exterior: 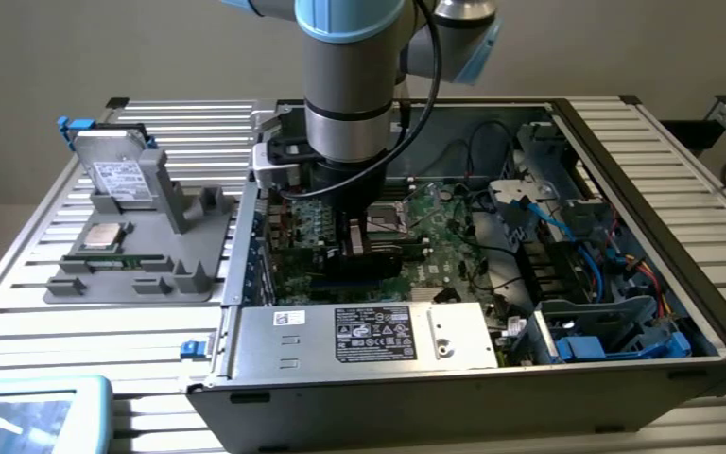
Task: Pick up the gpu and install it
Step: 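Insert the gpu into the slot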
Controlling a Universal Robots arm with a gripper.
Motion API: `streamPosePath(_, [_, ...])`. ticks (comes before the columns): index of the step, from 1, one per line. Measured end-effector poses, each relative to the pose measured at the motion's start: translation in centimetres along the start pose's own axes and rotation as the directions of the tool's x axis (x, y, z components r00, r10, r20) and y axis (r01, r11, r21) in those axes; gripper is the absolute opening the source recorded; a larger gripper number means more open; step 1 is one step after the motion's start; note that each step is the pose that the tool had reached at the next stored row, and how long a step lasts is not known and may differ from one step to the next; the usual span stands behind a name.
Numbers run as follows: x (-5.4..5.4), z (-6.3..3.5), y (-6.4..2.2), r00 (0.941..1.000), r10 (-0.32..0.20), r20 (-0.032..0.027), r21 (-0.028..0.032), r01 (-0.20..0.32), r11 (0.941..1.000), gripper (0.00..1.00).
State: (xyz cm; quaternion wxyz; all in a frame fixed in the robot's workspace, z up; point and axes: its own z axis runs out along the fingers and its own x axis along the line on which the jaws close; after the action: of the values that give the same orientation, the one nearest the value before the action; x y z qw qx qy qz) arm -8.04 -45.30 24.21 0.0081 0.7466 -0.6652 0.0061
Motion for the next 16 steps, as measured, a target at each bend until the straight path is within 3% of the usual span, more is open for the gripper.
streamPosePath(16, [0.0, 0.02, 0.0, 0.9999, -0.015, -0.0002, 0.0003, 0.015, 0.9999, 0.27])
